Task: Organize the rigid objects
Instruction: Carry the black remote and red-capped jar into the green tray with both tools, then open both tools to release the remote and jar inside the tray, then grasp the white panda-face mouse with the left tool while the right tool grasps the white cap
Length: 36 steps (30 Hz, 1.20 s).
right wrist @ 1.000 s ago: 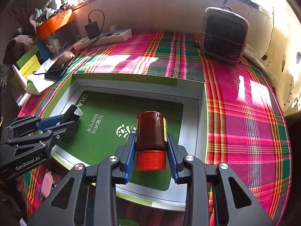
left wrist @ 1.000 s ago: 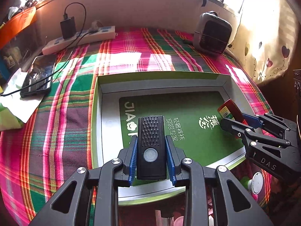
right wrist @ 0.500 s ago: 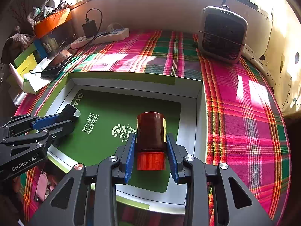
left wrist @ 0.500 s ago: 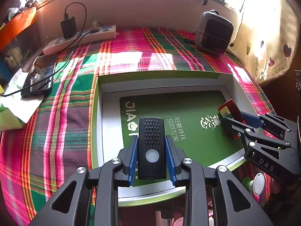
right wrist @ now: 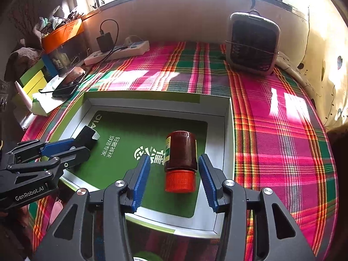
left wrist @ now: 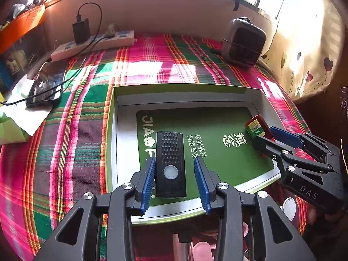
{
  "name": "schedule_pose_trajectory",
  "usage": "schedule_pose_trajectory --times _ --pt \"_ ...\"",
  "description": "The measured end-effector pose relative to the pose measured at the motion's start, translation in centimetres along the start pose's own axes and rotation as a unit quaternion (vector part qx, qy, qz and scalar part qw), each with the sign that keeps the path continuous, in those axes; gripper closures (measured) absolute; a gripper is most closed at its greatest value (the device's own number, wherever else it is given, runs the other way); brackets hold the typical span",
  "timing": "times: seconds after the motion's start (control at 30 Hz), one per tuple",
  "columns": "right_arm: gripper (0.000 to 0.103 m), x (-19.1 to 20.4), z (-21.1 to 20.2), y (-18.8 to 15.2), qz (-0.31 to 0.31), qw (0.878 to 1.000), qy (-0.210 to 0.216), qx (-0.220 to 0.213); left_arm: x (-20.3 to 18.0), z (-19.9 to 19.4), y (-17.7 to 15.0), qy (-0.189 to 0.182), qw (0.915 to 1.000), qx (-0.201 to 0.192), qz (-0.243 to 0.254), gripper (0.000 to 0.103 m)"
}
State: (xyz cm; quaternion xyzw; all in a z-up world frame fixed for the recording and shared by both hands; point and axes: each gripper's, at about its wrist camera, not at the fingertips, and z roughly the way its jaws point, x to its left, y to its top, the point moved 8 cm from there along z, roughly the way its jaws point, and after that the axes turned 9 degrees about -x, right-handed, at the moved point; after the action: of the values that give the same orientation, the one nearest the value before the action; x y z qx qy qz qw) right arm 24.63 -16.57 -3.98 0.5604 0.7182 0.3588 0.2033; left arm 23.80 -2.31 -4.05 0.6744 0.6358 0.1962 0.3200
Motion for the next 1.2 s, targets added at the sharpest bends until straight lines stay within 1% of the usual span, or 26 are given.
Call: schedule_pose_trajectory --times 0.17,0.37,0.53,0.67,0.77,0.93,1.2 --pt "0.053 0.1 -1.5 0.2 0.007 1.000 0.000 -0.012 -0.3 -1.7 0.0 -0.009 0.9999 -0.014 -0.003 0.064" --pt "0.053 0.4 -4.4 0.0 0.008 0.999 0.000 -0.036 -0.5 -4.6 -0.7 -0.015 0.9993 -0.034 -0.001 0.063" --pt "0.053 0.3 -7.2 -0.7 0.019 0.998 0.000 -0.055 -0.4 -7.2 -1.7 -0.014 0.9985 -0.052 -0.001 0.063" --pt "0.053 0.2 -9.3 -1.9 0.026 0.998 0.000 -0.064 -0.3 -9.1 -3.3 -0.015 0.9979 -0.062 0.000 0.063" --pt "0.053 0.2 -10.6 -3.2 0.028 0.997 0.003 -0.065 -0.2 -10.0 -4.8 -0.018 0.9980 -0.061 -0.001 0.063" --pt "0.053 0.8 -11.8 -5.7 0.034 0.998 0.014 -0.059 -0.4 -11.2 -7.8 -0.034 0.9980 -0.052 -0.012 0.063" --pt "0.053 2.4 -11.6 -9.2 0.014 0.999 0.023 -0.031 -1.1 -12.0 -10.9 -0.056 0.9973 -0.038 -0.026 0.063"
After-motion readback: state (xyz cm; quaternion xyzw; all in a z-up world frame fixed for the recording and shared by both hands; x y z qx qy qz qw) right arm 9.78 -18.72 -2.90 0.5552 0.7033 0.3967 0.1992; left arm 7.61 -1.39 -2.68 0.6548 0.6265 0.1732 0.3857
